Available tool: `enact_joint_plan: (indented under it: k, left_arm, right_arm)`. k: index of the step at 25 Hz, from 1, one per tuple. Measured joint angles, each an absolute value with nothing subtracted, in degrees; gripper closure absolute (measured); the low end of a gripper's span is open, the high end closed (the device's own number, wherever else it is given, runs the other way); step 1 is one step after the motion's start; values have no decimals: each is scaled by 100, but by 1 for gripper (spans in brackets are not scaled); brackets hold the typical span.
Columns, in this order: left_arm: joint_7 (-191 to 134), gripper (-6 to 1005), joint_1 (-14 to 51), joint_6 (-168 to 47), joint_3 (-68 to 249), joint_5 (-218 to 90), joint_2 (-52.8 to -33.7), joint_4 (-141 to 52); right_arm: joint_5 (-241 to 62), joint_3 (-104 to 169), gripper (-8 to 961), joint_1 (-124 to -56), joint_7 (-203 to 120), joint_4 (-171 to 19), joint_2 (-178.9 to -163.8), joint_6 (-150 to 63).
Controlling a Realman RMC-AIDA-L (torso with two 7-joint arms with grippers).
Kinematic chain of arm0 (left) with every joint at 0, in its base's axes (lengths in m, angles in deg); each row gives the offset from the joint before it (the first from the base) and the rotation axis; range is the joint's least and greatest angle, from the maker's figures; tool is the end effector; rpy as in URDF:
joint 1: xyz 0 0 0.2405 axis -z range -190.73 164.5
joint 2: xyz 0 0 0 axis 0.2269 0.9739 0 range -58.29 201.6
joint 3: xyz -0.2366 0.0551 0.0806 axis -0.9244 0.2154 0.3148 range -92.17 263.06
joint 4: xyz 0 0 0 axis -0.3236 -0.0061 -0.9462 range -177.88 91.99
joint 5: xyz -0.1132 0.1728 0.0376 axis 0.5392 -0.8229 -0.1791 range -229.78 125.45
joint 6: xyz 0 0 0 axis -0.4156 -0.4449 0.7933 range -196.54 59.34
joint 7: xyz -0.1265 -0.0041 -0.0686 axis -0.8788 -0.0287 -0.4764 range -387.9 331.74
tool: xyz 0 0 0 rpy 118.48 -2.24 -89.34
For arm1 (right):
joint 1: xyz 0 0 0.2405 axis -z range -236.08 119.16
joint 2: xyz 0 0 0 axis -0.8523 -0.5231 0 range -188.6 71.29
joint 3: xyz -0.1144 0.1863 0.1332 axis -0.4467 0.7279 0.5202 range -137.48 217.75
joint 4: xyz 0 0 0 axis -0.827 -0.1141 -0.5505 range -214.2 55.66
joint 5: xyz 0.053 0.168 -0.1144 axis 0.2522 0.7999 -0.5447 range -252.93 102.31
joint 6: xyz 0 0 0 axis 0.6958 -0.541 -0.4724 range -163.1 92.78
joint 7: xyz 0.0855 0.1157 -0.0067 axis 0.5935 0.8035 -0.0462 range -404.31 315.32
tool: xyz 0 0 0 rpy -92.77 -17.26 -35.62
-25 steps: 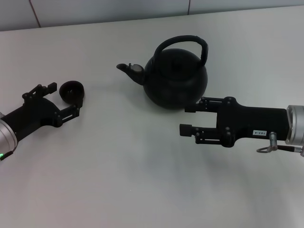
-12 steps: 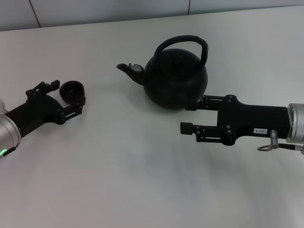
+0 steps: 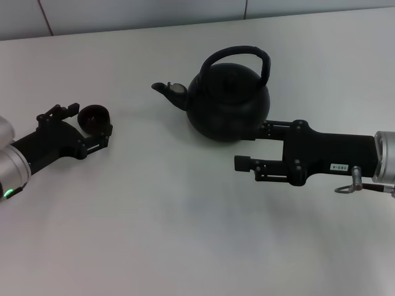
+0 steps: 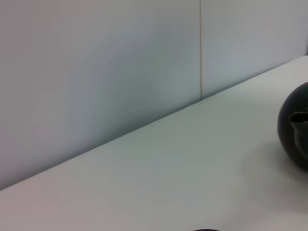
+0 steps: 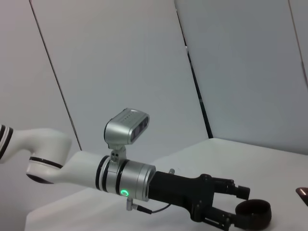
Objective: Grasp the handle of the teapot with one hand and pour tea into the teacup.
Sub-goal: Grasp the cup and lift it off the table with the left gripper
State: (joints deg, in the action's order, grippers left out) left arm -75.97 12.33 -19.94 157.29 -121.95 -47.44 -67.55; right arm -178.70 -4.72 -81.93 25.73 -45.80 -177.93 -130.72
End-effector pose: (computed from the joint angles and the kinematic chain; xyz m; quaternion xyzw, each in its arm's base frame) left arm -0.3090 0.3514 -0.0516 -0.8982 -0.1894 -0.1541 0.3656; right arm 0.2699 0.2867 -0.0098 -0.9216 0.1892 0.3214 0.1075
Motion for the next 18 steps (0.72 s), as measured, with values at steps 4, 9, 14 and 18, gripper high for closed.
enact_joint_plan:
  k: [4, 9, 14, 18]
  left_arm:
    - [-7603, 210, 1282, -2058, 15834, -12195, -4743, -6755]
    - [-7606, 212, 1319, -2152, 15920, -12193, -4743, -6755]
    - [-7606, 215, 1321, -2152, 15921, -12193, -4743, -6755]
    - [-7594, 217, 1326, -2167, 15922, -12191, -4743, -6755]
  right_arm:
    - [-17866, -471, 253, -8192, 2574, -4570, -17791, -13076]
    - [-17866, -469, 254, -8193, 2573, -4569, -17791, -13077]
    - [-17866, -469, 255, -8193, 2573, -4569, -17792, -13058]
    - [-17867, -469, 255, -8192, 2574, -4569, -17792, -13052]
